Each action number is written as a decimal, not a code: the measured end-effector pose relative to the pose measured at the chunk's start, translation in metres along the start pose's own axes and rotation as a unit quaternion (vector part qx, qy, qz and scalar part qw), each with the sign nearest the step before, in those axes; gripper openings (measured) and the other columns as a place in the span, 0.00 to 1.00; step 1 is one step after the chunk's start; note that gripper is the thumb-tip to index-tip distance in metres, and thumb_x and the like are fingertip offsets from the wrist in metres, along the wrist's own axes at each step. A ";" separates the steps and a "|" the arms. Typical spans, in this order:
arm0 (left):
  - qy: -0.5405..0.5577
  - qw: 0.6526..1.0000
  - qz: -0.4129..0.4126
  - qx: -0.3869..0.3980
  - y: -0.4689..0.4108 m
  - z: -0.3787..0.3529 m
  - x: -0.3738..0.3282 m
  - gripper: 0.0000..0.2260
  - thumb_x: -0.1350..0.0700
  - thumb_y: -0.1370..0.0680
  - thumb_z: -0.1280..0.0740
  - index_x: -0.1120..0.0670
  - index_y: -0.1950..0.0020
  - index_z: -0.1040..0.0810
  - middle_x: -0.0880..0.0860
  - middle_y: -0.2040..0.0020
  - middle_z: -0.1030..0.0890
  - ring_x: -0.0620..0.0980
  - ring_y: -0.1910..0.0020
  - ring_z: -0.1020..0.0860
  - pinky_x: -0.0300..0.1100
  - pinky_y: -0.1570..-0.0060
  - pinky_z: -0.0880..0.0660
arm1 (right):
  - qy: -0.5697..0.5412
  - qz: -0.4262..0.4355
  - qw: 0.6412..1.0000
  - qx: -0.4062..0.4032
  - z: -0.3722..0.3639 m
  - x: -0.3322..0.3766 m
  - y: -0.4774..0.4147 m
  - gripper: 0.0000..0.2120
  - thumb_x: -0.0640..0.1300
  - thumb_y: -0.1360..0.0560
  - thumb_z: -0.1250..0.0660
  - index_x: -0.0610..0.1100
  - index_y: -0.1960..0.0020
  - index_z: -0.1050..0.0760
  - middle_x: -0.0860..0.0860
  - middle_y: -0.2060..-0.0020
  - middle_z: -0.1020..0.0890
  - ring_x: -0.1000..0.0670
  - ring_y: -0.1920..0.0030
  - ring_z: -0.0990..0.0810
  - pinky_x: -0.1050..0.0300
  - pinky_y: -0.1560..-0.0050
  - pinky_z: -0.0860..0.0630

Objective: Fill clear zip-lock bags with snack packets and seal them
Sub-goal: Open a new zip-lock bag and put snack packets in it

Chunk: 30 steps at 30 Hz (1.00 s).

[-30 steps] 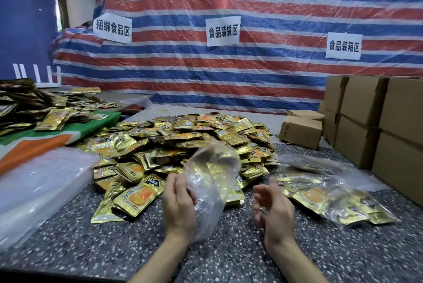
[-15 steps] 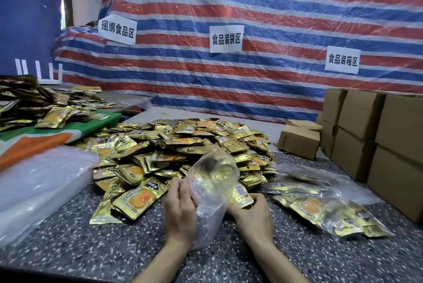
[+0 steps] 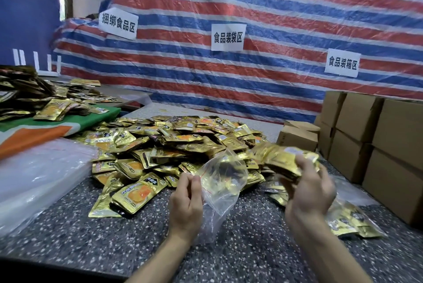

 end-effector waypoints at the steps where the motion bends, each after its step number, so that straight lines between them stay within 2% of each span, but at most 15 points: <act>1: -0.005 1.000 -0.002 0.002 0.000 0.000 0.000 0.13 0.49 0.20 0.43 0.55 0.60 0.30 0.50 0.74 0.31 0.44 0.77 0.34 0.47 0.80 0.39 | -0.014 0.012 1.000 0.015 -0.005 0.011 0.002 0.17 0.43 0.26 0.28 0.36 0.40 0.24 0.43 0.53 0.18 0.43 0.56 0.18 0.59 0.71 0.22; 4: -0.013 1.000 -0.008 0.004 0.000 0.000 0.000 0.13 0.49 0.20 0.43 0.54 0.61 0.30 0.49 0.74 0.29 0.43 0.77 0.33 0.39 0.79 0.38 | 0.026 0.032 0.991 0.124 -0.027 0.027 0.011 0.05 0.42 0.26 0.28 0.40 0.54 0.20 0.50 0.64 0.17 0.48 0.63 0.18 0.59 0.72 0.23; 7: -0.011 1.000 0.001 0.001 0.000 0.000 0.002 0.13 0.49 0.19 0.44 0.54 0.61 0.30 0.47 0.74 0.28 0.43 0.76 0.33 0.42 0.77 0.37 | 0.142 0.023 0.966 0.213 -0.045 0.017 0.023 0.02 0.40 0.27 0.27 0.41 0.58 0.17 0.47 0.64 0.14 0.48 0.67 0.16 0.58 0.73 0.23; 9: 0.002 1.000 0.010 0.003 0.000 0.000 0.005 0.14 0.53 0.17 0.43 0.54 0.61 0.29 0.46 0.73 0.26 0.43 0.76 0.32 0.40 0.77 0.36 | 0.224 0.034 0.947 0.227 -0.049 0.005 0.027 0.03 0.40 0.28 0.26 0.43 0.60 0.17 0.46 0.64 0.14 0.47 0.67 0.15 0.53 0.73 0.20; 11: 0.012 1.000 0.011 0.017 0.000 -0.002 0.005 0.14 0.59 0.16 0.44 0.55 0.61 0.29 0.46 0.72 0.24 0.42 0.76 0.30 0.35 0.76 0.35 | 0.292 0.052 0.929 0.223 -0.052 -0.007 0.028 0.05 0.43 0.30 0.25 0.47 0.64 0.17 0.48 0.65 0.14 0.47 0.63 0.15 0.45 0.64 0.16; 13: 0.030 0.999 0.012 0.044 0.002 -0.007 0.004 0.14 0.62 0.16 0.45 0.56 0.61 0.29 0.46 0.71 0.24 0.42 0.75 0.30 0.33 0.76 0.35 | 0.328 0.050 0.921 0.206 -0.052 -0.017 0.024 0.07 0.45 0.31 0.24 0.49 0.67 0.17 0.51 0.66 0.14 0.47 0.60 0.14 0.42 0.56 0.16; 15: 0.047 0.997 0.009 0.065 0.004 -0.010 0.003 0.14 0.61 0.16 0.46 0.57 0.60 0.30 0.46 0.71 0.24 0.41 0.76 0.31 0.32 0.76 0.36 | 0.357 0.027 0.913 0.196 -0.053 -0.027 0.019 0.09 0.49 0.31 0.22 0.48 0.68 0.16 0.49 0.65 0.14 0.45 0.55 0.15 0.42 0.51 0.18; 17: 0.058 0.995 0.004 0.082 0.005 -0.013 0.001 0.14 0.56 0.16 0.46 0.57 0.59 0.29 0.46 0.71 0.24 0.41 0.77 0.32 0.32 0.77 0.36 | 0.369 -0.020 0.907 0.204 -0.053 -0.040 0.017 0.10 0.49 0.33 0.20 0.45 0.67 0.16 0.49 0.67 0.14 0.44 0.58 0.15 0.43 0.56 0.18; 18: 0.058 0.995 -0.002 0.087 0.006 -0.014 0.001 0.14 0.53 0.18 0.46 0.58 0.59 0.29 0.46 0.71 0.24 0.41 0.77 0.32 0.32 0.77 0.36 | 0.364 -0.048 0.905 0.215 -0.054 -0.046 0.018 0.10 0.48 0.34 0.19 0.43 0.63 0.16 0.49 0.66 0.14 0.44 0.59 0.14 0.44 0.59 0.17; 20: 0.054 0.995 -0.019 0.084 0.006 -0.013 -0.001 0.15 0.50 0.19 0.45 0.57 0.58 0.28 0.48 0.70 0.23 0.42 0.77 0.31 0.33 0.78 0.35 | 0.344 -0.084 0.906 0.232 -0.055 -0.052 0.021 0.13 0.47 0.36 0.18 0.42 0.57 0.16 0.46 0.61 0.13 0.43 0.59 0.14 0.42 0.57 0.16; 22: 0.052 0.995 -0.034 0.077 0.006 -0.012 -0.001 0.17 0.45 0.19 0.45 0.56 0.58 0.29 0.50 0.69 0.22 0.42 0.78 0.29 0.36 0.80 0.34 | 0.343 -0.059 0.907 0.236 -0.056 -0.047 0.017 0.14 0.46 0.38 0.17 0.43 0.56 0.15 0.48 0.60 0.13 0.47 0.56 0.14 0.46 0.54 0.17; 25: 0.041 0.996 -0.047 0.060 0.007 -0.009 0.001 0.18 0.41 0.20 0.47 0.54 0.56 0.29 0.55 0.70 0.23 0.48 0.78 0.30 0.44 0.83 0.35 | 0.320 0.003 0.914 0.251 -0.060 -0.032 0.018 0.11 0.38 0.34 0.20 0.46 0.54 0.16 0.55 0.62 0.13 0.55 0.58 0.15 0.59 0.56 0.20; 27: 0.034 0.996 -0.064 0.046 0.007 -0.007 0.000 0.16 0.40 0.19 0.48 0.49 0.56 0.30 0.54 0.72 0.26 0.47 0.79 0.33 0.42 0.82 0.38 | 0.327 0.067 0.903 0.269 -0.066 -0.021 0.022 0.12 0.33 0.32 0.23 0.48 0.56 0.16 0.56 0.62 0.14 0.57 0.60 0.15 0.60 0.57 0.18; 30: 0.032 0.995 -0.094 0.025 0.008 -0.003 -0.008 0.13 0.43 0.18 0.49 0.47 0.56 0.32 0.48 0.73 0.27 0.41 0.78 0.35 0.37 0.79 0.39 | 0.313 0.151 0.891 0.293 -0.075 -0.006 0.025 0.12 0.30 0.30 0.25 0.47 0.57 0.17 0.53 0.61 0.14 0.54 0.59 0.15 0.59 0.57 0.18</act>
Point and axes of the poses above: each hand's wrist, its own y-axis away from the middle knuckle, its own z-axis out of the back of the hand, x = y × z, the point moved 7 cm from there along -y, towards the middle knuckle
